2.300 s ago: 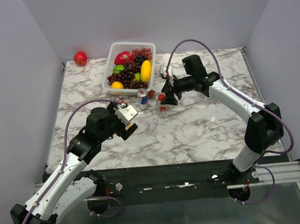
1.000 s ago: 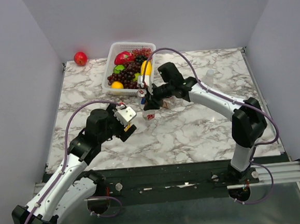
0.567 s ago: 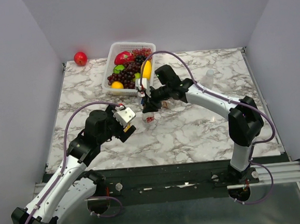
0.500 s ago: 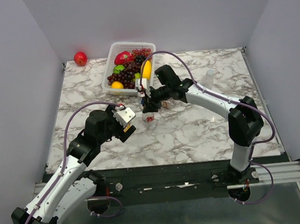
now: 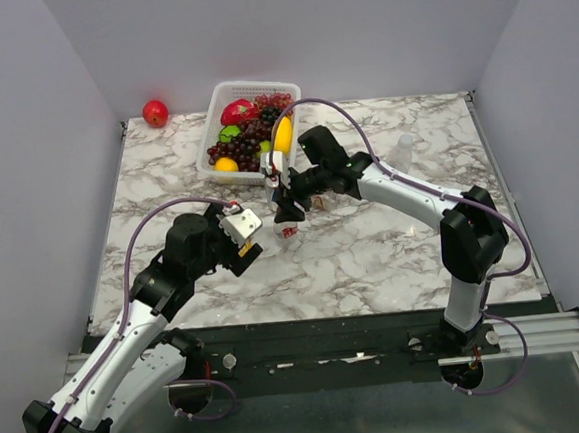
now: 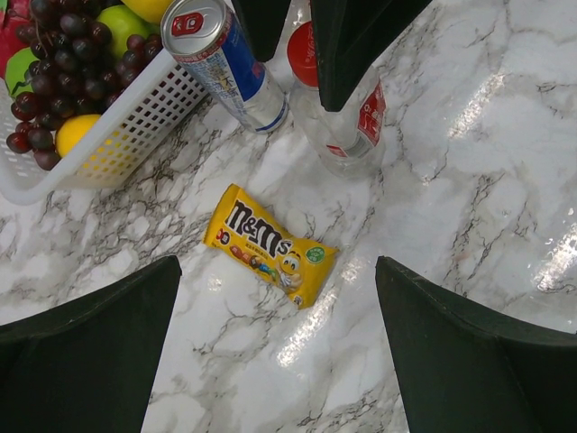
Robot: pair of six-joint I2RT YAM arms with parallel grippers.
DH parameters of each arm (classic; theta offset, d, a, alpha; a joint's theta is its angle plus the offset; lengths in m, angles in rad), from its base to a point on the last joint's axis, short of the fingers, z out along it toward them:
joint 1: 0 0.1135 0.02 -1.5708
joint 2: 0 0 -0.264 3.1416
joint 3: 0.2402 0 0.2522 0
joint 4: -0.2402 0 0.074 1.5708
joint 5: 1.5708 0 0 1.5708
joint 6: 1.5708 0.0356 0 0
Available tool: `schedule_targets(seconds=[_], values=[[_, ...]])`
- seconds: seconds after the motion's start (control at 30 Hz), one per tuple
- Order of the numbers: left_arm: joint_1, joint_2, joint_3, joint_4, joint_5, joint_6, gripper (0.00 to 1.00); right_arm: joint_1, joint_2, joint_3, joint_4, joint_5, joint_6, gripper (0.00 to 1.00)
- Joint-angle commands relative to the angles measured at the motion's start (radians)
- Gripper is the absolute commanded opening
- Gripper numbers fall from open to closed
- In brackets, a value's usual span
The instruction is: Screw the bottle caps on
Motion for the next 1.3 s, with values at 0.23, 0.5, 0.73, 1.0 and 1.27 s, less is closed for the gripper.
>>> schedule_targets(seconds=[0.23,0.5,0.73,1.0,1.27], values=[[0.010,-0.008,-0.009,-0.003,0.024,0.001,0.98,-0.021,-0.149,0.058,-0.110,-0.034,0.018,0.71],[0.012,0.009,0.002,0.003,0.027,-0.002,0.98,-0.128,-0.067,0.086,-0.138,0.225,0.073,0.50],[0.012,0.015,0.019,-0.017,0.023,0.006,0.98,-0.168,0.055,0.123,-0.145,0.363,0.018,0.47],[0.016,0.021,0.018,-0.016,0.023,0.004,0.98,-0.171,0.139,0.147,-0.148,0.437,-0.025,0.51],[0.019,0.029,0.014,-0.014,0.027,-0.002,0.98,-0.176,0.237,0.225,-0.165,0.460,-0.043,0.56]])
